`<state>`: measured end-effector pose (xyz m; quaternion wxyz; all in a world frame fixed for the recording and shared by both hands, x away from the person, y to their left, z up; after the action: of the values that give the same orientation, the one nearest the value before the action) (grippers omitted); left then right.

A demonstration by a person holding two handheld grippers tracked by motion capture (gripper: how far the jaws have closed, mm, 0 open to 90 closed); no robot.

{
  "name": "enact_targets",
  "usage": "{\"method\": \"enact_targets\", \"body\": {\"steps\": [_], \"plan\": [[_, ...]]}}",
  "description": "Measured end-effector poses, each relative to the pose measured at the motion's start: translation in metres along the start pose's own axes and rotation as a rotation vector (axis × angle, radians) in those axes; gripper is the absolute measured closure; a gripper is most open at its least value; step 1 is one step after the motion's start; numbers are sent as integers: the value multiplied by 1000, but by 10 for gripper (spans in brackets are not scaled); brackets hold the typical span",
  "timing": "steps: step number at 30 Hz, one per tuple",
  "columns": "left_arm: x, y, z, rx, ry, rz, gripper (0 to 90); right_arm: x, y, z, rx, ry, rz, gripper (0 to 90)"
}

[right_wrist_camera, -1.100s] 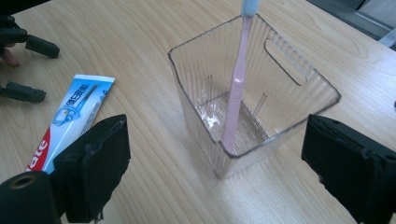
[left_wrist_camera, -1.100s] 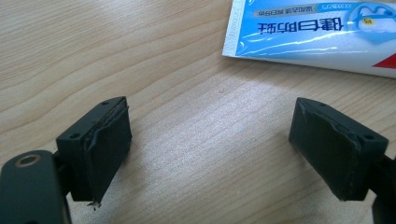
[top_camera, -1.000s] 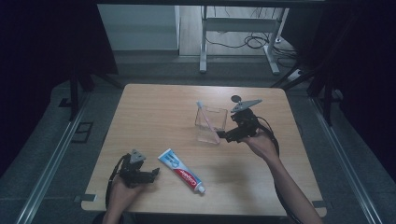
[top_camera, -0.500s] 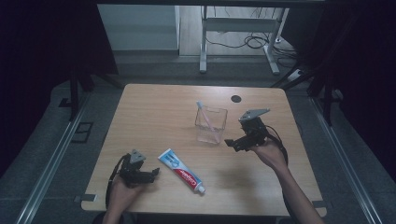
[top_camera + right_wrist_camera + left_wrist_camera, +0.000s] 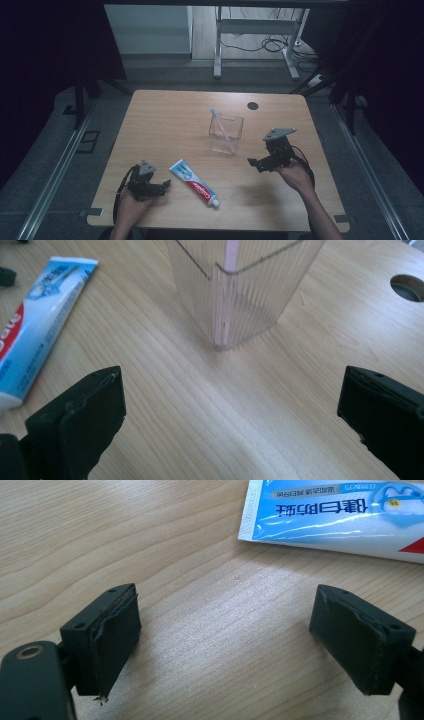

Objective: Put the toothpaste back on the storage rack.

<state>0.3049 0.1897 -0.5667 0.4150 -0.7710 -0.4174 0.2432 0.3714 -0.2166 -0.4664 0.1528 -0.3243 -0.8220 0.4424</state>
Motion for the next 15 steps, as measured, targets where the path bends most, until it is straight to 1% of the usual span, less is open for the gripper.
{"method": "enact_targets", "body": {"steps": [8, 15], "plan": [[0, 0, 0, 0, 2, -1, 129, 2, -1, 19, 10, -1, 26, 0], [0, 0, 0, 0, -1, 0, 129, 4, 0, 33, 9, 15, 27, 0]]}}
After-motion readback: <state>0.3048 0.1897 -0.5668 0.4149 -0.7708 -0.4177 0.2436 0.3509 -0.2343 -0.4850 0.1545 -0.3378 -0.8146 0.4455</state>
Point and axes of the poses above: each handheld gripper's, and its own axes: y roughly forward along the jaws, z roughly out of its underside, x roughly to its left, the point moved 3 cm from there along y, roughly forward along the jaws, and after that the axes turned 11 degrees about x, right-handed, at the moved point
